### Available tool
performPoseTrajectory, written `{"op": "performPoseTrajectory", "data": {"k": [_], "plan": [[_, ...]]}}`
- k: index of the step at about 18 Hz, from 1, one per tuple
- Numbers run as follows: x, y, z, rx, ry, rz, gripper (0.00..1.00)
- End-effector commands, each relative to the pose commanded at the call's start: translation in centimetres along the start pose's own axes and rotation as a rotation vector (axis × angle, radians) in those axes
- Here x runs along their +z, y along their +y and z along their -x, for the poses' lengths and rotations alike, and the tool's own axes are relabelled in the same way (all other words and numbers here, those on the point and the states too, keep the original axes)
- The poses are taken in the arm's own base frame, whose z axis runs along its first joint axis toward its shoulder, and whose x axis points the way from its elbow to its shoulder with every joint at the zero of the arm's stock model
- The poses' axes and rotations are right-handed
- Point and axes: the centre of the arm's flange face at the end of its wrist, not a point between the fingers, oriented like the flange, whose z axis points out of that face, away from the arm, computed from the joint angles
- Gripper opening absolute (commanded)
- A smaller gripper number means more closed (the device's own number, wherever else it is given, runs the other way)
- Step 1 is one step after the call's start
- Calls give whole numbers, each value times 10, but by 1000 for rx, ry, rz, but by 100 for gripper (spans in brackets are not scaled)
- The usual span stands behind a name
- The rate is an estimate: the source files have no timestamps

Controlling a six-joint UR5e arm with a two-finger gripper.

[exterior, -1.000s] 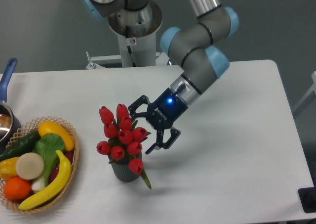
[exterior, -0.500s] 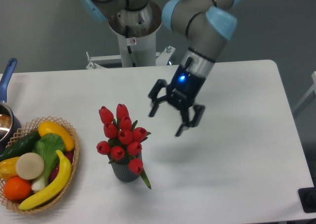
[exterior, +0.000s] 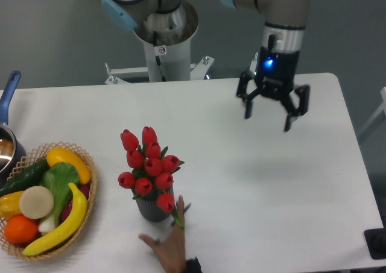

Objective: Insert the flowers into the vase

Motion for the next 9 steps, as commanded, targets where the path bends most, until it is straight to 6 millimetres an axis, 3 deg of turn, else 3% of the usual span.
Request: {"op": "performPoseTrajectory", "data": {"k": [4, 9], "plan": [[-44, 54, 7, 131, 34, 64, 100], [-85, 81, 20, 247, 144, 100, 100]]}}
